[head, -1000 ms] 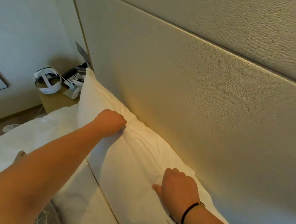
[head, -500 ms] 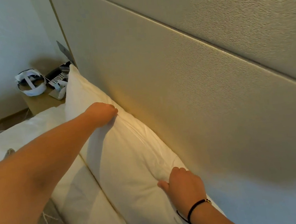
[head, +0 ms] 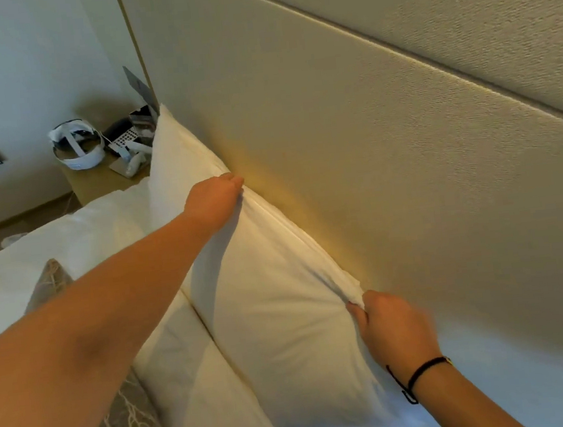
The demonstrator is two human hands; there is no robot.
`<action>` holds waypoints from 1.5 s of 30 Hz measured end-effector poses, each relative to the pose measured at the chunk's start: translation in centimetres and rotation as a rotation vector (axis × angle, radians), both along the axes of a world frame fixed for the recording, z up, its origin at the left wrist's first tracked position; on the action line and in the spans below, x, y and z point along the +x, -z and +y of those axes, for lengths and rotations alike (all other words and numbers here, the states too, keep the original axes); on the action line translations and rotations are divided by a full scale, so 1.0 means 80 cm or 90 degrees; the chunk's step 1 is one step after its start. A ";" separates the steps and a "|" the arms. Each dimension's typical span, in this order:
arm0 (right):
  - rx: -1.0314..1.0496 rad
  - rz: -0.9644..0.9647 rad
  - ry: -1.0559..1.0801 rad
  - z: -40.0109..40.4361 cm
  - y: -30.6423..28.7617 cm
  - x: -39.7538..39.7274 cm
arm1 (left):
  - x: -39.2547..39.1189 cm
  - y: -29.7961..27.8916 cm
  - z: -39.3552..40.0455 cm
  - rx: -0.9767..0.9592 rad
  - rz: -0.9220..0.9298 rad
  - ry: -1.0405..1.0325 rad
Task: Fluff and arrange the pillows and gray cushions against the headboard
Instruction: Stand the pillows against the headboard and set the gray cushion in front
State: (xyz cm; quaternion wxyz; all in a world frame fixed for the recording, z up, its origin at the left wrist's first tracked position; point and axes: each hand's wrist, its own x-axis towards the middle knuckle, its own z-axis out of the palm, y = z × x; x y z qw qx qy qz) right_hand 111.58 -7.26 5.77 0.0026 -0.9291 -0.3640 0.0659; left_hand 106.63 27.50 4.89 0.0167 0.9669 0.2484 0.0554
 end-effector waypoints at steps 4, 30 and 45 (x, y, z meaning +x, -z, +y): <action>0.208 -0.076 -0.086 0.013 -0.005 -0.027 | -0.068 0.026 0.007 0.047 -0.045 -0.054; 0.136 0.255 -0.216 0.105 0.109 -0.256 | -0.249 -0.005 0.058 0.189 0.567 0.110; 0.112 0.718 0.035 0.028 0.107 -0.212 | -0.231 0.060 -0.022 -0.204 0.535 0.078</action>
